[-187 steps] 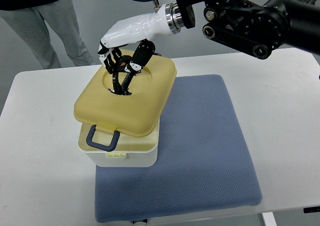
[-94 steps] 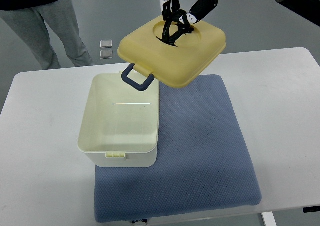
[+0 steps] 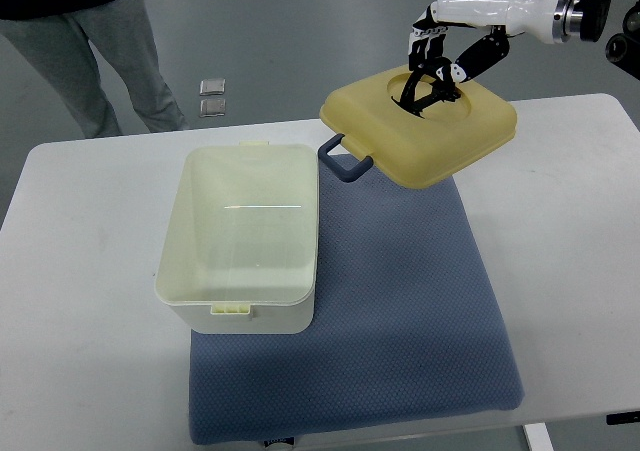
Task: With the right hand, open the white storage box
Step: 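Lower the held yellow lid onto the mat beside the box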
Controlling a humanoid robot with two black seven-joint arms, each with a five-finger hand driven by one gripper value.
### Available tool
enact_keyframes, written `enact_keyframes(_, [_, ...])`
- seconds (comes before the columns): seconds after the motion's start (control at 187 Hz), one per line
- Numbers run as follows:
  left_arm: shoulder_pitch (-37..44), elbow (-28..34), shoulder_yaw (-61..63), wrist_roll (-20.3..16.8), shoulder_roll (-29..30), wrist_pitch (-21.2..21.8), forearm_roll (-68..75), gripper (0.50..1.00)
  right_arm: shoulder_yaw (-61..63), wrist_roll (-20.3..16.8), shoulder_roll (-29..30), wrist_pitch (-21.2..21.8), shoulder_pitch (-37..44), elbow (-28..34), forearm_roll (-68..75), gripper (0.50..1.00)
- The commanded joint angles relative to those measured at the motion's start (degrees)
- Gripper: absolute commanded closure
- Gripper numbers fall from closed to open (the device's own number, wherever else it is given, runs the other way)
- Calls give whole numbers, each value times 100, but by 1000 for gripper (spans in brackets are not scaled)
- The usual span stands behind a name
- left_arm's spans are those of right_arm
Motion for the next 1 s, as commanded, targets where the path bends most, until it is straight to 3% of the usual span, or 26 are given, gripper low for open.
enact_keyframes(0.0, [1,0,0,1,0,0,2,500,-12,0,36,-170,-250,-18,0,1000])
enact_keyframes(0.438, [1,0,0,1,0,0,2,500,-21,0,317,-539,-910,-88,-9,1000])
enact_keyframes(0.993, [1,0,0,1,0,0,2,500,-29,0,537,-706,-1428,-106,-18,1000])
